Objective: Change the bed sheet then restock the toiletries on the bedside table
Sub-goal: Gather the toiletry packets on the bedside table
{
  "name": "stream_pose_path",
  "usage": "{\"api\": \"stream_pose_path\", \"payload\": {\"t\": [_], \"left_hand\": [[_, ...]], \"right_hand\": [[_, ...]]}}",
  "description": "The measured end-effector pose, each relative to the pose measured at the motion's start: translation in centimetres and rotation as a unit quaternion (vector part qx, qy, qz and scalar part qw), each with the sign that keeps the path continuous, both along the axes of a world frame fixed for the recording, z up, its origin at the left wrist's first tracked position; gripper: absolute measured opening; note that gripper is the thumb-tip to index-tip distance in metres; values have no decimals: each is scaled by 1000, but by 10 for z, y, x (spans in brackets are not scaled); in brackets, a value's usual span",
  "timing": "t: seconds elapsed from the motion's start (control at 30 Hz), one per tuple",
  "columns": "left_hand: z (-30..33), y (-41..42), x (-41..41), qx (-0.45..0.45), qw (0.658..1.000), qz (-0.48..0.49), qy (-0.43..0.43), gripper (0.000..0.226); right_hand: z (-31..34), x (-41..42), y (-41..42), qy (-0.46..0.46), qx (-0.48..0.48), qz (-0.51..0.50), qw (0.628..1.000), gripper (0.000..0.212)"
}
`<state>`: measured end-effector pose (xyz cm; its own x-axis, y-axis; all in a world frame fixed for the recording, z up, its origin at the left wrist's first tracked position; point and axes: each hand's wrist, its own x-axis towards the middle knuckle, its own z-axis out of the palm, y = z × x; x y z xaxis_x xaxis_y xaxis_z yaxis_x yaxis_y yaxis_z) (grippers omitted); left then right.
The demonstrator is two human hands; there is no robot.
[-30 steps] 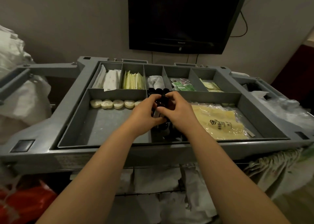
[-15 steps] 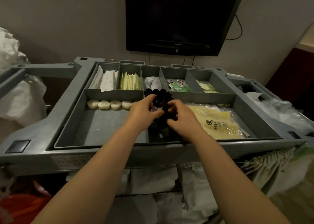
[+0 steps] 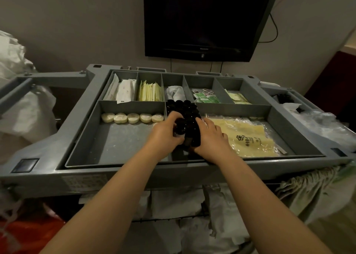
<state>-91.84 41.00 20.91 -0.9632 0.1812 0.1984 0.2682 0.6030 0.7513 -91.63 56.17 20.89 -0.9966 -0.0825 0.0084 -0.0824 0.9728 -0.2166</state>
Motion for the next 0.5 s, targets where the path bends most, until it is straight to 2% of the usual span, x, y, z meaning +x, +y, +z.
{"api": "stream_pose_path", "payload": {"t": [0.1, 0.17, 0.33, 0.5], "left_hand": [[-7, 5, 0, -116, 993, -11, 27, 36], [-7, 6, -1, -162, 986, -6, 47, 32], [-5, 11, -2, -226, 972, -5, 61, 30], [-4, 13, -5, -247, 965, 56, 71, 38]], "right_hand": [[-1, -5, 2, -32, 23, 4, 999, 96], [-1, -7, 4, -46, 31, 6, 998, 99], [1, -9, 9, -57, 57, 14, 997, 99], [-4, -11, 2, -4, 82, 35, 996, 94]]}}
